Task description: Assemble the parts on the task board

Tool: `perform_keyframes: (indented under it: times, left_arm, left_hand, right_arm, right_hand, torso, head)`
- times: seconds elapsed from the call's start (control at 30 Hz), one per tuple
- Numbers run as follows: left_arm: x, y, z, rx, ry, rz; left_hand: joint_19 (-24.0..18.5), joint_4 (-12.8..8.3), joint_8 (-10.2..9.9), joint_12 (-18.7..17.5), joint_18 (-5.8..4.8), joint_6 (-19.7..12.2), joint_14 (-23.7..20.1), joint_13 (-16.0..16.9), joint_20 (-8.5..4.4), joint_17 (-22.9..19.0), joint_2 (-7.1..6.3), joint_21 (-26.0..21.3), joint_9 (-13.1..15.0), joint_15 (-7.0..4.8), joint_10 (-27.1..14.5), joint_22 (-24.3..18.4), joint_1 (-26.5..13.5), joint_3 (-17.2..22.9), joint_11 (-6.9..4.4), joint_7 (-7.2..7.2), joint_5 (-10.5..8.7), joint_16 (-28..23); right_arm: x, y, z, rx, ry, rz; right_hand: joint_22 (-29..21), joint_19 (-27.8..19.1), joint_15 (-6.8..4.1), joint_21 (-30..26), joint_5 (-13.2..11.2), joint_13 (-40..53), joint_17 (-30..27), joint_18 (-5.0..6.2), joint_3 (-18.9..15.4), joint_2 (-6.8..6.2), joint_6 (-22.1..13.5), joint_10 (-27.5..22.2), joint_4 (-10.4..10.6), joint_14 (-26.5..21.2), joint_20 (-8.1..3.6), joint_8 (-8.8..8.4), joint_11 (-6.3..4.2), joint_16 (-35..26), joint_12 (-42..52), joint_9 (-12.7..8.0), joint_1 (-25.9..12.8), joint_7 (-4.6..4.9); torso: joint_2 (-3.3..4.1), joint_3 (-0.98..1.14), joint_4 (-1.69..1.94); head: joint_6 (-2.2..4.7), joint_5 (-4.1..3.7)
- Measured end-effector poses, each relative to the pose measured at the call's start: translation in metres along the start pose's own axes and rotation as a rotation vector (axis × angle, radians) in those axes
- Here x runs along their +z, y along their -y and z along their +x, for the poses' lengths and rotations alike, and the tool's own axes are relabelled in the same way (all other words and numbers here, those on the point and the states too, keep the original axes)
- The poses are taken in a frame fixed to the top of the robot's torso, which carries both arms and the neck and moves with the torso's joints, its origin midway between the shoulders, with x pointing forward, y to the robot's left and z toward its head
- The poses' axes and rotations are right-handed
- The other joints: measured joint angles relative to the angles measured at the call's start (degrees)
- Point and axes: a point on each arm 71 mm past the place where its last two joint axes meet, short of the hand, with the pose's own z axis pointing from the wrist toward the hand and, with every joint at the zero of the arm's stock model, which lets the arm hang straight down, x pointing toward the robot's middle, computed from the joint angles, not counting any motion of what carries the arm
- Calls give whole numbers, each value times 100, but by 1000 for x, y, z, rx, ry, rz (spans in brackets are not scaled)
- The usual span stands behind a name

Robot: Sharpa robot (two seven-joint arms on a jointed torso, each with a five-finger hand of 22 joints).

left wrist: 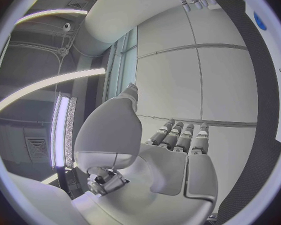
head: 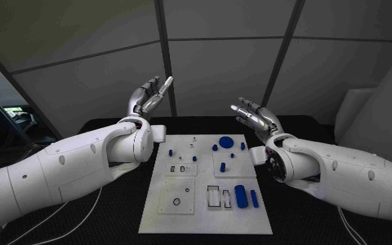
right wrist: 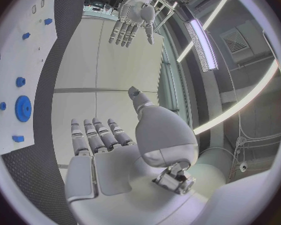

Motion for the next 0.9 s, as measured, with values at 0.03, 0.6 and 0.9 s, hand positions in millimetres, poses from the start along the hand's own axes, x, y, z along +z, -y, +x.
perform_keyframes:
  times: [0.03, 0.6, 0.9]
  left_arm:
    - [0, 0, 0, -2, -3, 1]
    - [-8, 7, -21, -21, -46, 7]
    - [-19, 14, -22, -25, -101, 12]
  left_hand:
    - [36, 33, 37, 37, 2, 148, 67, 17, 76, 15, 29, 29, 19, 67, 105, 12, 149, 30, 105, 3, 0, 27]
    - [3942, -289, 875, 898, 7, 3510, 4341, 320, 65, 481, 335, 1631, 399, -15, 4022, 746, 904, -83, 345, 414, 0, 1202]
    - [4401, -500, 883, 898, 6, 3868, 4963, 284, -108, 530, 415, 1803, 348, -194, 4558, 779, 1086, -217, 191, 491, 0, 1265]
  right_arm:
    - [1, -1, 0, -1, -17, 0]
    - [19, -30, -11, -525, -183, -223]
    - [30, -52, -4, -828, -243, -320]
  right_hand:
    - [36, 151, 14, 84, 1, 30, 26, 0, 58, 22, 294, 407, -87, 369, 11, 64, 20, 85, 88, 32, 168, 20]
    - [543, 2693, -426, 1454, 34, 103, 165, 402, 944, -231, 3368, 3582, -776, 3886, -130, 460, -299, 658, 414, 176, 984, 425]
    - [869, 3416, -749, 2178, 34, 109, 263, 401, 1283, -504, 4022, 4397, -801, 5041, -449, 426, -503, 796, 245, 176, 1074, 382]
  torso:
    - [0, 0, -1]
    - [176, 1, -32]
    - [409, -9, -30]
  head:
    - [0, 0]
    - [-172, 95]
    - [-129, 35]
